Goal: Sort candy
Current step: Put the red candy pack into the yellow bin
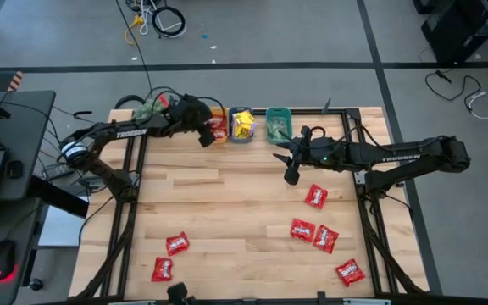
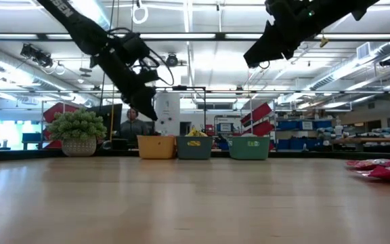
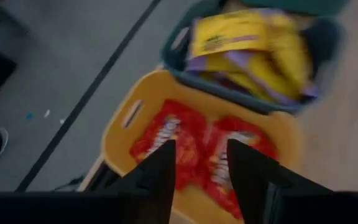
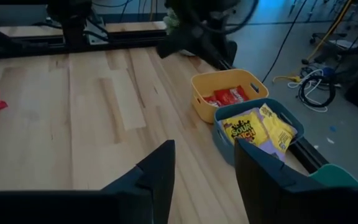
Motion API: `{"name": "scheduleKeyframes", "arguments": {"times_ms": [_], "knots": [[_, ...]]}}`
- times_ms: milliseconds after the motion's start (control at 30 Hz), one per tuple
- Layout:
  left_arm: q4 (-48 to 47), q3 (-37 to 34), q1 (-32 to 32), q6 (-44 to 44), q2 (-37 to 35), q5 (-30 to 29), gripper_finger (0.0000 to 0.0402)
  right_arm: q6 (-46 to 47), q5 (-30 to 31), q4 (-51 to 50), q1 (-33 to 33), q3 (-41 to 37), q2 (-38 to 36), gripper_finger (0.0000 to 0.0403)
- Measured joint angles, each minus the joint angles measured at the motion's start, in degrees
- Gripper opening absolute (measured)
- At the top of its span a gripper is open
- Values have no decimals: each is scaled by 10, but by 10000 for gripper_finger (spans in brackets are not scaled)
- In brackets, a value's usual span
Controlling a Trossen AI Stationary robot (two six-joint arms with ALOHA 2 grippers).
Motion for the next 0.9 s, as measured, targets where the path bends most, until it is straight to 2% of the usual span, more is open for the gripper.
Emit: {"name": "scheduleKeyframes", "arguments": {"times_ms": [67, 167, 233, 267, 400, 600, 800, 900], "knots": [[-34, 0, -24, 14, -23, 5, 123, 0, 0, -3, 0, 0, 0, 149], [-98, 0, -79, 24, -71, 9, 62, 2, 0, -7, 0, -1, 0, 149], [-150, 0, -122, 2, -102, 10, 20, 11, -7, -8, 0, -7, 0, 149], [-172, 0, -145, -18, -116, 10, 10, 16, -10, -8, 0, -10, 0, 149], [-271, 0, -245, -99, -151, 10, 5, 29, -24, 6, 5, -27, 0, 146], [-381, 0, -413, -261, -154, 10, 2, 36, -25, 42, 17, -53, 1, 145], [-446, 0, -549, -467, -151, 13, 8, 41, -26, 49, 29, -53, 1, 144], [-463, 0, -604, -539, -150, 35, 19, 41, -26, 50, 34, -53, 1, 144]]}}
